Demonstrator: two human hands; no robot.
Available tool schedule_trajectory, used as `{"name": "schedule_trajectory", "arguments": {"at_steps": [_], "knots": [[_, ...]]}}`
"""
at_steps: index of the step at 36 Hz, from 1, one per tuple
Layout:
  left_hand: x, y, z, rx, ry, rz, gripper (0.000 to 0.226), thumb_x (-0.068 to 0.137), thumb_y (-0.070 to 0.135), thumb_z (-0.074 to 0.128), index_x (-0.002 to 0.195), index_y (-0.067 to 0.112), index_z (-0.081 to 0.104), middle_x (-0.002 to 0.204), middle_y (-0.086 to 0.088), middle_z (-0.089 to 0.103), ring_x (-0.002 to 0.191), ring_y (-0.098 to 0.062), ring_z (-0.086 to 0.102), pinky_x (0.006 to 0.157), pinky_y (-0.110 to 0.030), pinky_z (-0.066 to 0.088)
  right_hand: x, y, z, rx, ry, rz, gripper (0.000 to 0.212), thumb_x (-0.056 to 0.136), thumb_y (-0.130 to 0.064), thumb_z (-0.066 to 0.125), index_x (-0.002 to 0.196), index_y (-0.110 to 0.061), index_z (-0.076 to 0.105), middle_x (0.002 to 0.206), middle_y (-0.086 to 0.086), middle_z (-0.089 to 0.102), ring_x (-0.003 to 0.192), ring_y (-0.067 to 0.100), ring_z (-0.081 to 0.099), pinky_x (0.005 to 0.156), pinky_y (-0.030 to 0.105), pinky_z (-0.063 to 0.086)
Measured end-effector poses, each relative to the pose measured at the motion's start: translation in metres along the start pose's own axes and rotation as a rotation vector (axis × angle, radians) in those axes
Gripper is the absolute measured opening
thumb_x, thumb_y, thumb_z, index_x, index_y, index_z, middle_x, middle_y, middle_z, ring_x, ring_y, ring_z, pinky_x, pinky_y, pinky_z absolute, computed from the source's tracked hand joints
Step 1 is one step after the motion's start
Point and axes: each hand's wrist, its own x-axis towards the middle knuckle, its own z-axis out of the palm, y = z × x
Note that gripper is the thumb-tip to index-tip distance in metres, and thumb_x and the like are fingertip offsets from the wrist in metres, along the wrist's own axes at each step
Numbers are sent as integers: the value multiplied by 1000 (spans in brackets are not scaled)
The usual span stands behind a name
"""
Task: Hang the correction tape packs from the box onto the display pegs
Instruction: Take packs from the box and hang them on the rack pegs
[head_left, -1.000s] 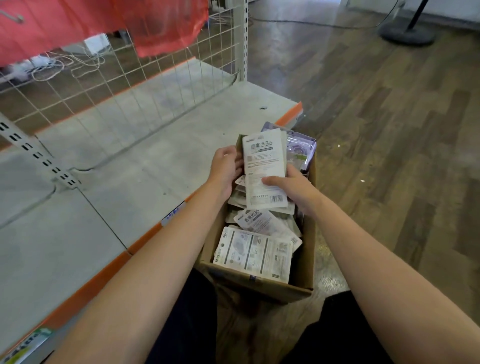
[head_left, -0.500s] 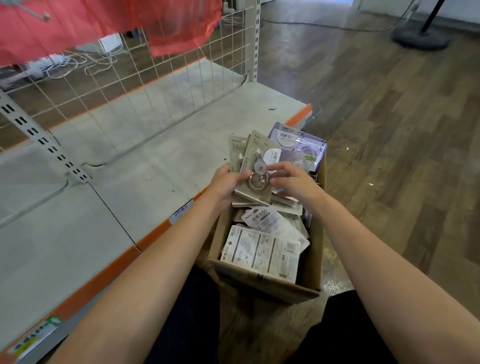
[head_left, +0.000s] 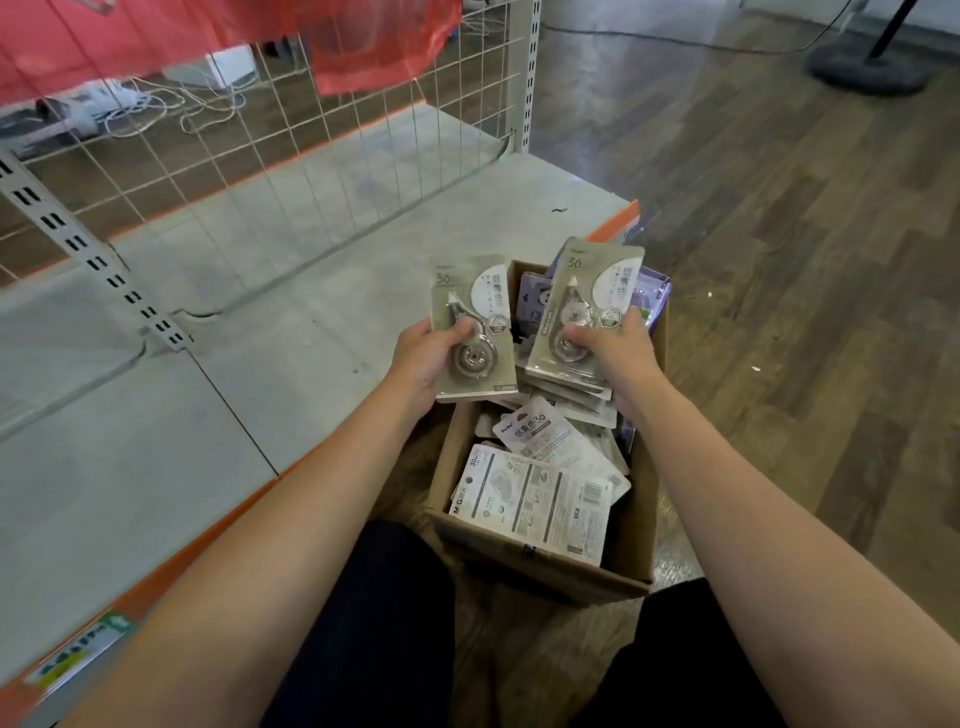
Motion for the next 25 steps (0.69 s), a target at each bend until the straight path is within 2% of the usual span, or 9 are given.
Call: {"name": "schedule_trajectory", "arguments": {"at_steps": [2,6,10,12,14,17,21,23,25], "knots": [[0,0,-7,-24,23,-7,8,89,11,64,96,14,66,103,-11,70,99,-27,67,90,-44,53,1,1,6,-21,-19,22,46,85,-7,70,122,-15,44,121,4,60,110,23,59,95,43,50],[0,0,-16,-66,43,-13,6,88,8,65,92,11,66,96,-11,71,90,-26,68,89,-46,54,0,4,25,-99,-127,43,36,83,-7,71,108,-18,49,114,4,63,104,23,62,94,44,51],[0,0,-20,-66,60,-9,6,89,8,64,94,11,65,95,-9,71,87,-23,68,84,-41,56,-1,4,40,-148,-194,20,49,83,-4,70,125,-12,48,105,-1,62,97,22,61,92,44,50],[1,0,-23,-50,80,1,7,89,8,64,95,11,65,93,-8,70,85,-22,68,83,-39,56,2,5,45,-152,-202,29,51,83,-5,70,128,-11,47,109,1,62,101,24,61,94,45,50],[2,-1,-26,-31,99,-2,8,89,8,64,96,10,65,92,-8,71,84,-21,68,81,-38,56,4,6,49,-133,-208,47,47,82,-6,71,123,-12,49,115,5,62,105,27,61,95,47,50],[2,-2,-29,26,138,-22,10,88,9,65,98,11,65,93,-7,71,83,-19,68,79,-35,56,4,7,54,-109,-226,81,37,83,-7,70,112,-15,48,111,6,63,102,27,63,92,49,52],[-4,-4,-33,102,199,-71,14,89,11,65,102,9,64,93,-7,70,88,-22,68,85,-36,55,-5,5,61,-89,-232,128,34,84,-6,67,110,-14,47,100,0,60,95,20,59,86,41,50],[-12,-3,-36,149,236,-113,21,89,12,65,109,7,63,100,-9,70,92,-24,68,89,-38,54,-14,4,65,-88,-217,161,34,83,-5,66,110,-15,47,100,-1,59,95,19,58,81,36,50],[-20,-1,-40,220,264,-173,25,88,15,66,112,6,62,109,-12,69,99,-25,67,93,-41,52,-26,6,69,-84,-199,212,34,84,-5,65,110,-17,47,99,-2,60,100,21,59,85,37,50]]}}
